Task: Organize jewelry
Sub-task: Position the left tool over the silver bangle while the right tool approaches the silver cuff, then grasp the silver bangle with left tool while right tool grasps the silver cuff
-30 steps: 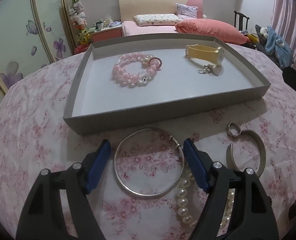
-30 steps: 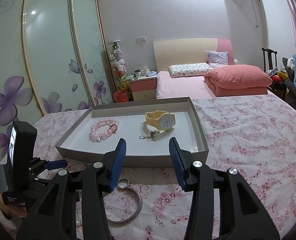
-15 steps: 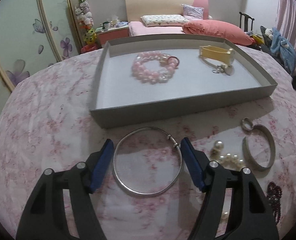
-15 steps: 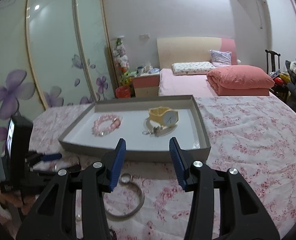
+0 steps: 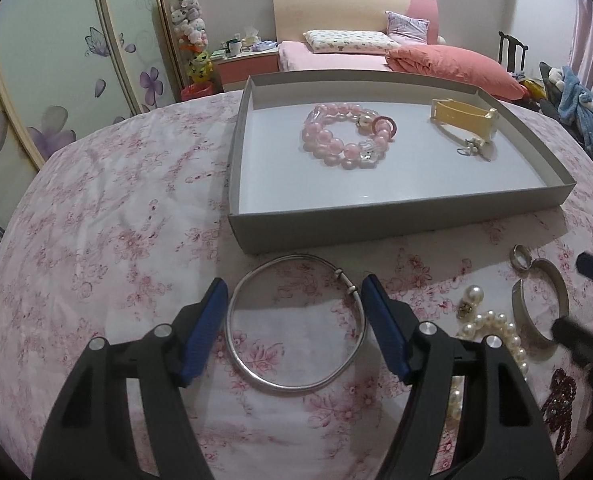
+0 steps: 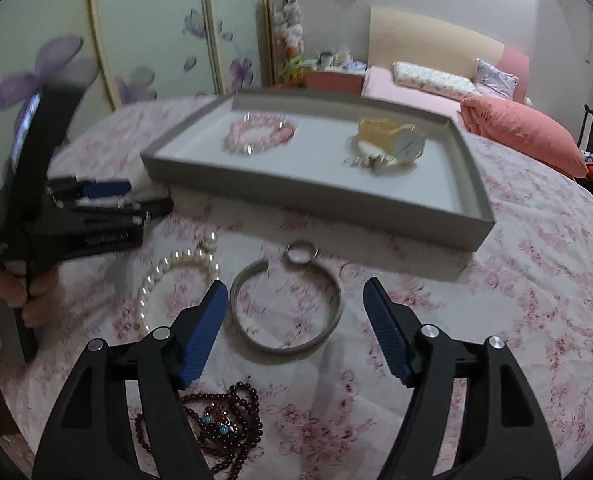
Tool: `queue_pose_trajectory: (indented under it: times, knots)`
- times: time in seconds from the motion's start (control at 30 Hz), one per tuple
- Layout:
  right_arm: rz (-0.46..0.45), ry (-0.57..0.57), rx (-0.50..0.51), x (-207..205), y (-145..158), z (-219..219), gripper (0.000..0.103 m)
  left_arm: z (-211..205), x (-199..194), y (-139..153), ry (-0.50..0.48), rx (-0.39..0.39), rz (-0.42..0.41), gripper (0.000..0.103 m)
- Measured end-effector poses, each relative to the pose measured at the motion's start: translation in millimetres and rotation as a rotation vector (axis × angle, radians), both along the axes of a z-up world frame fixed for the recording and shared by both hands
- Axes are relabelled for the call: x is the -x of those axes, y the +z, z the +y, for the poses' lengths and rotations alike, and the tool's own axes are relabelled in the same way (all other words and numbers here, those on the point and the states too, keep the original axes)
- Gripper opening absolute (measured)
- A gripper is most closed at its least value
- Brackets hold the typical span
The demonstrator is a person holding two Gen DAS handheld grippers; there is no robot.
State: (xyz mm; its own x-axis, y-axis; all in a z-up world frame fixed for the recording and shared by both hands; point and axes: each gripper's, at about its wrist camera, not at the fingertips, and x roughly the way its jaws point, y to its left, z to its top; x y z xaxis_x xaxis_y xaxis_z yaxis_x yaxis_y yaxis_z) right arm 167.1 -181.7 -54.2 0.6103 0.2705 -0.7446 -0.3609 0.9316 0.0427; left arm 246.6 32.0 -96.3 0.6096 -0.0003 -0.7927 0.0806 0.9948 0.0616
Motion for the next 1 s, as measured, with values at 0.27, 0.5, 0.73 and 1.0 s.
queue_pose_trajectory:
  times: [0.27, 0.5, 0.73, 1.0]
  knots:
    - [0.070, 0.005, 0.017, -6, -14, 6, 0.074, 0, 1, 0, -0.001, 0.001, 0.000, 0.067]
    - [0.064, 0.009, 0.039, -11, -14, 11, 0.068, 0, 1, 0, -0.001, 0.001, 0.000, 0.067]
    - [0.061, -0.005, 0.014, -4, -11, 2, 0.067, 1, 3, 2, 0.005, 0.005, -0.003, 0.067]
    - [-0.048, -0.083, -0.052, 5, 9, -17, 0.067, -1, 23, 17, 0.017, 0.015, -0.086, 0.067]
